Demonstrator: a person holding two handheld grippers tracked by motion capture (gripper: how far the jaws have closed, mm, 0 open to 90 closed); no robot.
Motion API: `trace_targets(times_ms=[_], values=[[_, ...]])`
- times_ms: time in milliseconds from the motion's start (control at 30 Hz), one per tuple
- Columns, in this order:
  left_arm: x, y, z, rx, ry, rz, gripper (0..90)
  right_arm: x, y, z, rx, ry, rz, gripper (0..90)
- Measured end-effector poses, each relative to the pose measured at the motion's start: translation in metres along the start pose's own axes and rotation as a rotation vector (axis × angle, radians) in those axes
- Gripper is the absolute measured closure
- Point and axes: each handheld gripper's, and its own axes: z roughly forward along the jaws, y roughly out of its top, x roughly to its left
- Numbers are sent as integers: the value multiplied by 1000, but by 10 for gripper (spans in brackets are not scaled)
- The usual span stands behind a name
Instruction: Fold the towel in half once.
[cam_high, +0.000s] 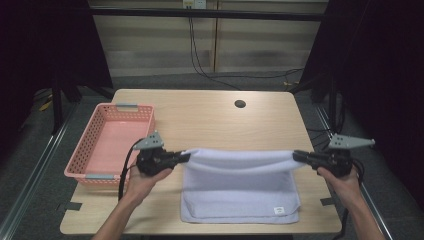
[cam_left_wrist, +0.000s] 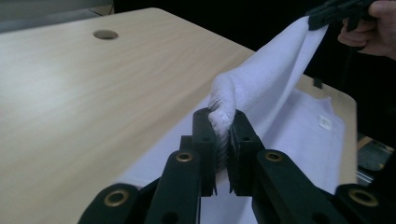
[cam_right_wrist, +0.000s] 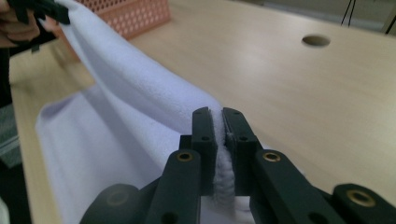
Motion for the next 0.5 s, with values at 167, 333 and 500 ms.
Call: trace_targets(times_ms=[167, 333, 500], values=[[-16, -34, -8, 61, -38, -37, 827, 29, -30, -15, 58, 29, -5, 835], [-29, -55, -7, 186, -78, -30, 796, 47, -60, -14, 128, 56, 7, 793], [-19, -58, -22, 116, -116, -79, 645, 49, -72, -21, 117, 42, 77, 561]])
